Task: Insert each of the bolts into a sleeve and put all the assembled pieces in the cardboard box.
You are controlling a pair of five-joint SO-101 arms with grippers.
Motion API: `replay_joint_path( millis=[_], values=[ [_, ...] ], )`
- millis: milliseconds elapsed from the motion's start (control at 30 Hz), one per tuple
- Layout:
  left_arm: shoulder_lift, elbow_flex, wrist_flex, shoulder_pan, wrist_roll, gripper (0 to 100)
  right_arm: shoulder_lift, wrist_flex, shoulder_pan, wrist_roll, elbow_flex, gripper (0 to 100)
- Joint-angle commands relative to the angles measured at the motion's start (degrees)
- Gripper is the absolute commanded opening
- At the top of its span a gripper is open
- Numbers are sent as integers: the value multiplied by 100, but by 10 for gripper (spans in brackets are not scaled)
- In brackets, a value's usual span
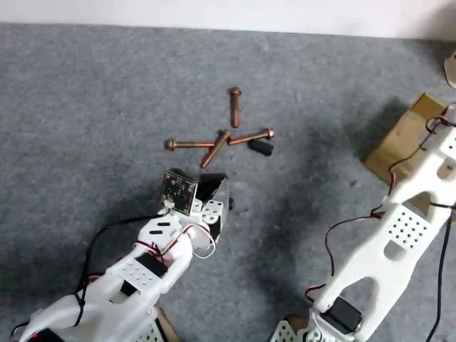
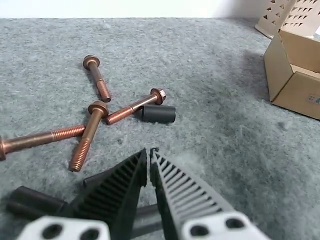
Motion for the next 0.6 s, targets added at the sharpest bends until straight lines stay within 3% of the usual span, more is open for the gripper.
replay_joint_path(
  millis=[0, 167, 567],
  values=[
    [-57, -215, 18, -31, -35, 41, -629, 75, -295, 35, -198, 108],
    [-57, -233, 18, -48, -35, 41, -831, 84, -514, 70, -198, 38],
    [-57, -224, 18, -268, -53, 41, -910, 92, -1367, 440, -171, 37]
  ],
)
